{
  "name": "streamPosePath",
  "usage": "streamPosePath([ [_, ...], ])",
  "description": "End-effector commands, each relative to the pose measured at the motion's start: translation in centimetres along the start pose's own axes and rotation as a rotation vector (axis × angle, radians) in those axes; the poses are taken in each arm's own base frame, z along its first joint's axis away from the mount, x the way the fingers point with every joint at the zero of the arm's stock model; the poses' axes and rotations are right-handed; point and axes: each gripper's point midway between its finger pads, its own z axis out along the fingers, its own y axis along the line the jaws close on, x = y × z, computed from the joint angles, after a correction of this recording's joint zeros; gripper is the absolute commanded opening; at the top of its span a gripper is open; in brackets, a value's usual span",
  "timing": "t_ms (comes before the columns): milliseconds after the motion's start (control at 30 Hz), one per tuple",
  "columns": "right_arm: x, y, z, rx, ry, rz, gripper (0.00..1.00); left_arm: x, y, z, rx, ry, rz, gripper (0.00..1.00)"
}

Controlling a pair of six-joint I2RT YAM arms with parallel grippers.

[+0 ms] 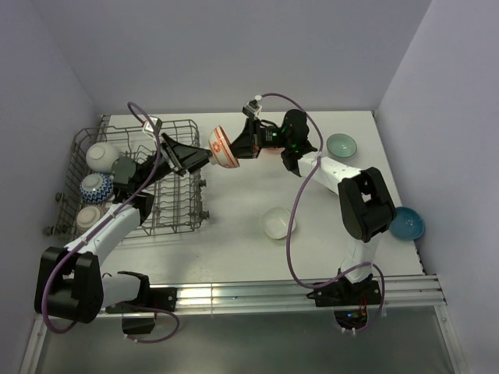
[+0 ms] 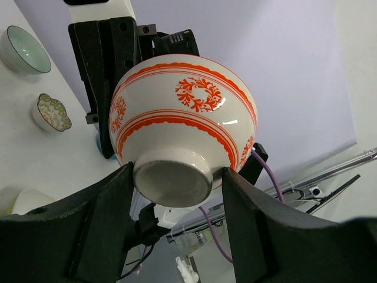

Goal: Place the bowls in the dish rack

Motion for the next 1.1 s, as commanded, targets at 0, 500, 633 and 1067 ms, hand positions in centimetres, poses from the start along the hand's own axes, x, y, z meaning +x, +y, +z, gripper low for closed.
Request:
streamPosePath([
  [0, 0.4, 2.5, 1.1, -0.043, 0.023, -0.099, 0.0, 0.2, -2.6, 0.5, 0.06, 0.023, 0.081, 0.5],
  [500, 0.4, 0.2, 1.3, 0.078, 0.073, -0.022, 0.36, -1.1, -1.4, 0.5, -0.006, -0.008, 0.09, 0.0],
  [633, 0.6, -0.2, 1.2, 0.1, 0.08, -0.039, 0.53, -3.0, -0.4, -0.6, -0.056, -0.065, 0.084, 0.0],
  [1067, -0.7, -1.6, 0.7, 0.14, 0.036, -0.022, 0.59, -5.2, 2.3, -3.2, -0.165, -0.135, 0.05, 0.0],
])
